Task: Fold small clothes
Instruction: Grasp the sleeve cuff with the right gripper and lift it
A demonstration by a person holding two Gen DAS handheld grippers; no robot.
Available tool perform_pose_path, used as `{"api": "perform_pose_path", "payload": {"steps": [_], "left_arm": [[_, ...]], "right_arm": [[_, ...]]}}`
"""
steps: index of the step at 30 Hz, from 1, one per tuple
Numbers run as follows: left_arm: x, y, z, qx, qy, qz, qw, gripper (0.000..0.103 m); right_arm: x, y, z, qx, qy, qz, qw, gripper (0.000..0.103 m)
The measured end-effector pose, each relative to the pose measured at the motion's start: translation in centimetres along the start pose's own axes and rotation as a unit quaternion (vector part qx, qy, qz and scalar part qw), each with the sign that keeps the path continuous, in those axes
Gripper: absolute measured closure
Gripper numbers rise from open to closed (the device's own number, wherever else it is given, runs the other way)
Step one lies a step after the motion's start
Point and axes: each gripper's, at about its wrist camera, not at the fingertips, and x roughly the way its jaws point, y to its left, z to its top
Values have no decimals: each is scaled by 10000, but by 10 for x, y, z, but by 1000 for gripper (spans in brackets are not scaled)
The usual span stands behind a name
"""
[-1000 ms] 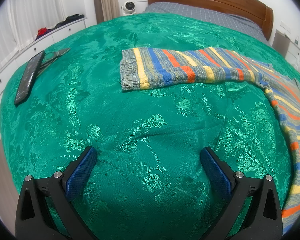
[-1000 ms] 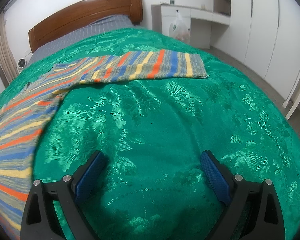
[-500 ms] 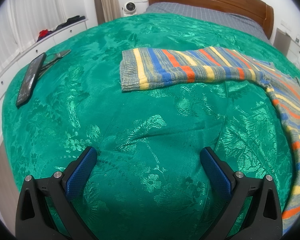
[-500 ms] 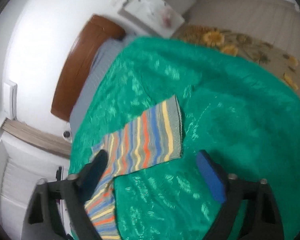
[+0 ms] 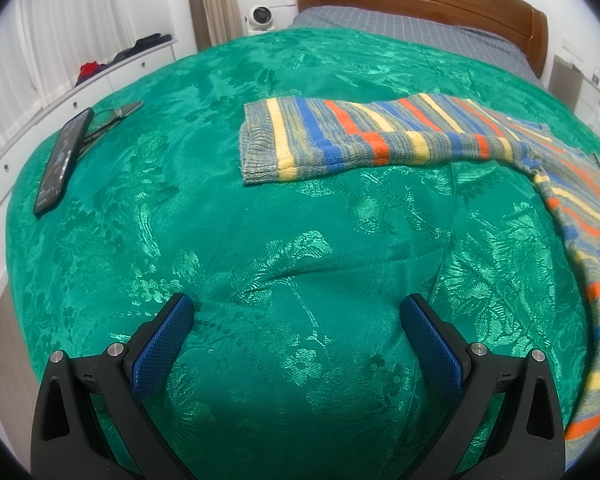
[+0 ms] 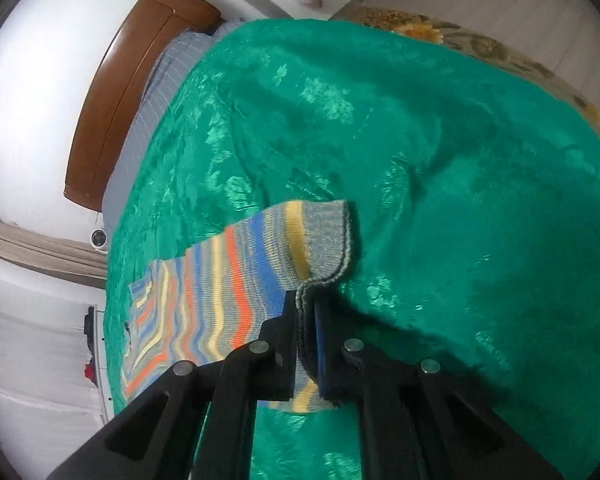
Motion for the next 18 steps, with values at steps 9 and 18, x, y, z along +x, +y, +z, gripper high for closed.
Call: {"api": "perform_pose_path", "payload": {"steps": [9, 18], "left_arm": [[2, 1, 2, 5, -17, -37, 10000, 0], [2, 1, 2, 19, -9, -97, 10000, 0]], "right_arm": [[-31, 227, -40, -2215, -307, 963, 9699, 97], [110, 351, -150, -2900, 948, 931, 9477, 70]]}}
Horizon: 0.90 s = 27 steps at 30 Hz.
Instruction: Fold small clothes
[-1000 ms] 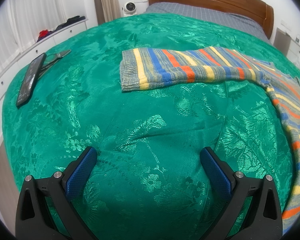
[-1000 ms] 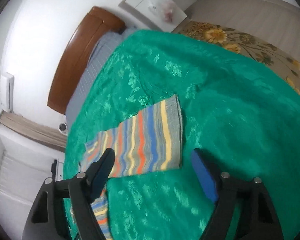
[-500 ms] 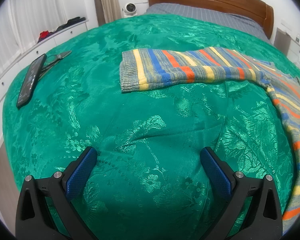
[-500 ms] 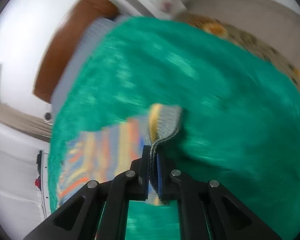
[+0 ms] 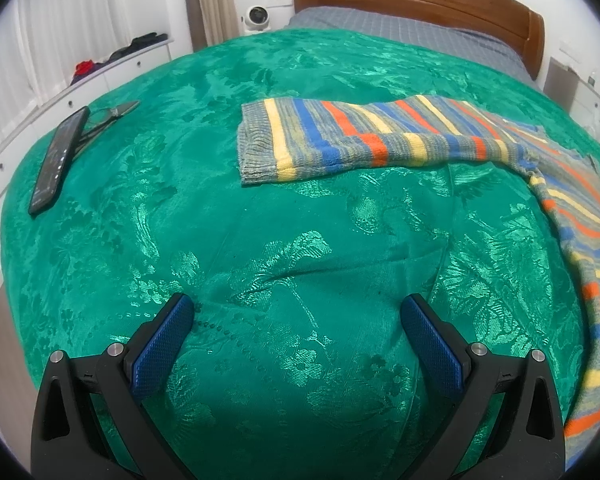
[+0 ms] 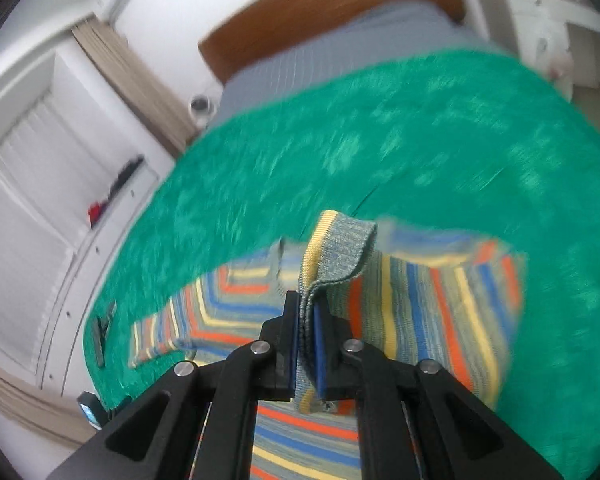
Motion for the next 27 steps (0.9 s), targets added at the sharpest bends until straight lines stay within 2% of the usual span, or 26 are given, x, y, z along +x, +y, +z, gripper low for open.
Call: {"api": "perform_pose_path", "payload": {"steps": [1, 2, 4, 6, 7, 10, 13, 17, 19, 22, 24, 27], "left_arm": [[0, 0, 0, -2, 0, 0, 10000, 0], [0, 0, 0, -4, -1, 0, 10000, 0], [0, 0, 0, -1, -1, 3, 10000, 0], [0, 0, 0, 2, -4, 5, 10000, 0], [0, 0, 0, 3, -4, 5, 10000, 0], [0, 0, 0, 1, -3, 4, 10000, 0], [0, 0, 0, 2, -7, 11, 10000, 0], [0, 0, 0, 7, -12, 20, 10000, 0], [0, 1, 0, 8, -18, 28, 10000, 0], [-1, 0, 0, 9, -21, 31, 10000, 0], [-1, 0, 0, 10, -22, 31, 10000, 0], [-1, 0, 0, 11, -20, 27, 10000, 0]], "right_arm": [[16, -1, -4, 230, 226, 215, 9992, 57], [30, -3, -13, 563, 386, 649, 9956, 44], [40, -11, -25, 948, 499, 1276, 9860, 44], [36, -18, -33, 1026, 473, 1442, 9831, 44], [27, -27, -37, 983, 421, 1342, 9852, 44], [-4, -48, -43, 676, 231, 588, 9957, 38], [-39, -77, -63, 240, -22, -515, 9984, 36], [-79, -125, -95, -124, -228, -1832, 9827, 36], [-94, -144, -112, -249, -393, -2304, 9720, 36], [-122, -167, -137, -289, -727, -2707, 9595, 36], [-136, -178, -149, -282, -889, -2923, 9518, 31], [-137, -190, -166, -291, -991, -3163, 9430, 27]]}}
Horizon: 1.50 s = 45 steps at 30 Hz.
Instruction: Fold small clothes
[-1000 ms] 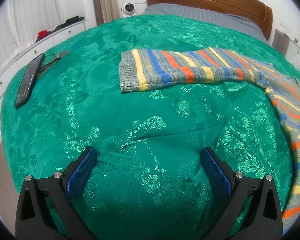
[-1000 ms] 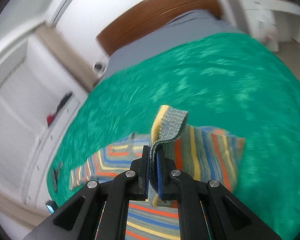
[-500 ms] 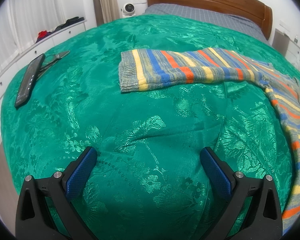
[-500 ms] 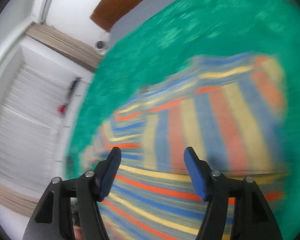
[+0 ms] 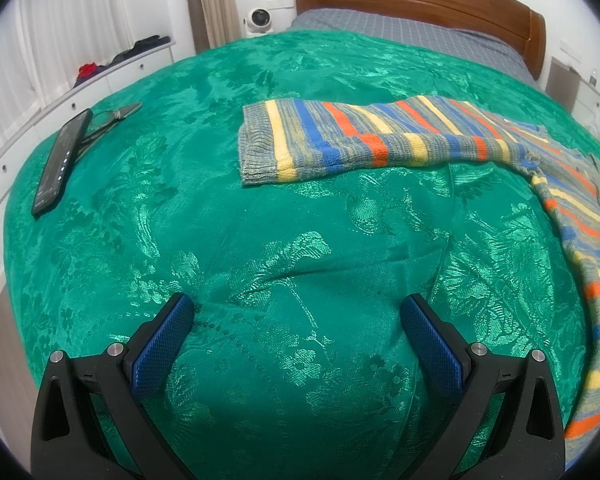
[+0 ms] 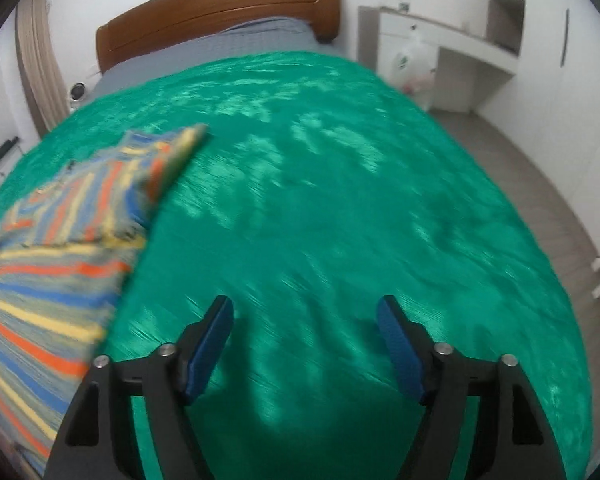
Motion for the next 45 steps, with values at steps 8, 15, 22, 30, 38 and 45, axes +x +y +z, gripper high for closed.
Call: {"api": "perform_pose_path", "payload": {"steps": [8, 15, 22, 30, 38, 45], "left_arm": [[0, 0, 0, 2, -8, 11, 10000, 0], [0, 1, 1, 7, -23, 22, 10000, 0], [0, 0, 1, 8, -26, 24, 10000, 0], [0, 0, 1, 10, -30, 24, 10000, 0], [0, 1, 1, 12, -32, 25, 10000, 0], [0, 0, 0, 15, -34, 25, 10000, 0]], "right_arm": [[15, 6, -11, 60, -248, 119, 9996, 12], [17, 7, -14, 134, -375, 194, 9990, 11], [19, 7, -15, 158, -403, 234, 9988, 11], [20, 7, -15, 162, -403, 239, 9988, 11], [20, 7, -15, 162, -407, 240, 9988, 11], [20, 8, -15, 162, -410, 242, 9987, 10]]}}
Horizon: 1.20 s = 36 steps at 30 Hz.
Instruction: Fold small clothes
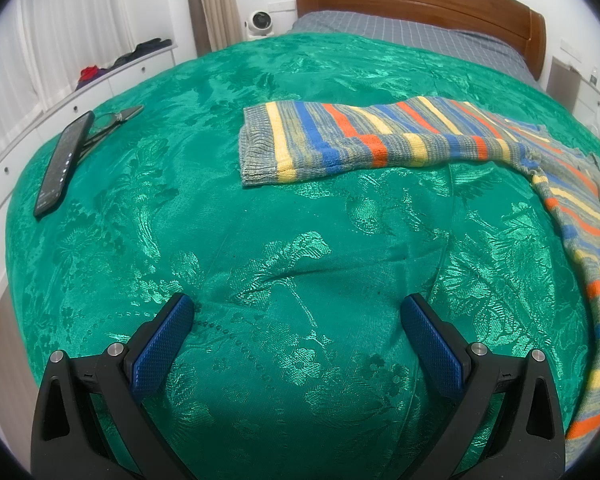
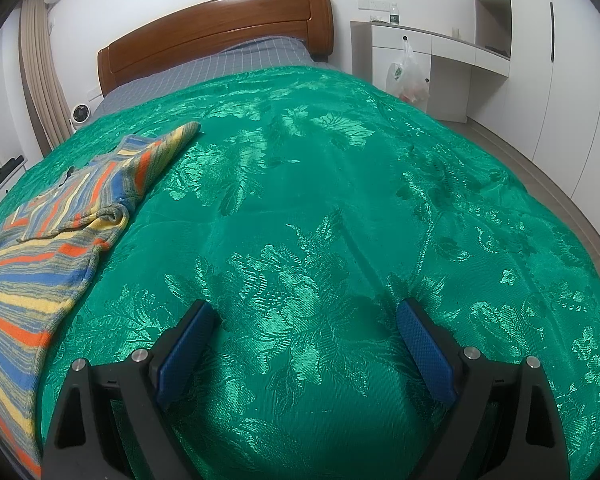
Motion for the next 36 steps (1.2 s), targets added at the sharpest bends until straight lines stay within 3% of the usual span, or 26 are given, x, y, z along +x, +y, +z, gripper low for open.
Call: {"api": "perform_pose_path", "payload": {"steps": [5, 7, 8, 10, 12, 14, 17, 19, 23, 24, 25, 26, 27, 29, 32, 36], "left_arm": [[0, 0, 0, 2, 9, 6, 10000, 0], [-3, 2, 4, -4, 187, -87, 9998, 0], [-7, 5, 9, 28, 361, -293, 9989, 1], [-20, 16, 20, -63, 346, -850, 9958, 1], [-32, 35, 44, -213, 141, -1237, 9920, 1], [-29, 55, 80, -328, 103, -1290, 9911, 1], [4, 79, 125, -662, 473, -1256, 9887, 1], [42, 88, 150, -821, 916, -1066, 9867, 3], [107, 79, 164, -806, 1843, -844, 9759, 29], [114, 75, 164, -749, 1914, -732, 9759, 29], [118, 70, 165, -639, 1844, -549, 9792, 38], [119, 65, 168, -522, 1742, -444, 9823, 72], [118, 60, 172, -408, 1718, -379, 9836, 94], [114, 53, 187, -328, 1767, -343, 9831, 100], [87, 30, 218, 79, 1364, -276, 9902, 100], [30, -27, 282, 599, 655, -802, 9928, 100]], "right_arm": [[1, 0, 0, 1, -1, 1, 10000, 10], [1, 0, 0, -3, -3, 7, 10000, 10], [1, 0, 0, -2, -4, 7, 10000, 10], [1, 0, 0, -1, -8, 15, 10000, 10], [1, 1, 0, -1, -15, 37, 10000, 9], [2, 1, 1, 5, -15, 74, 10000, 8], [2, 2, 1, -2, -16, 84, 10000, 8], [2, 2, 1, -5, -12, 78, 10000, 8], [3, 4, 2, -22, -5, 52, 10000, 8], [3, 4, 2, -23, -3, 50, 10000, 8], [4, 5, 2, -26, 1, 47, 10000, 8], [4, 5, 2, -28, 2, 45, 10000, 8], [4, 6, 2, -29, 1, 46, 10000, 8], [4, 5, 2, -27, -1, 49, 10000, 8], [4, 5, 2, -19, -15, 70, 10000, 8], [5, 5, 2, -10, -26, 89, 10000, 7]]}}
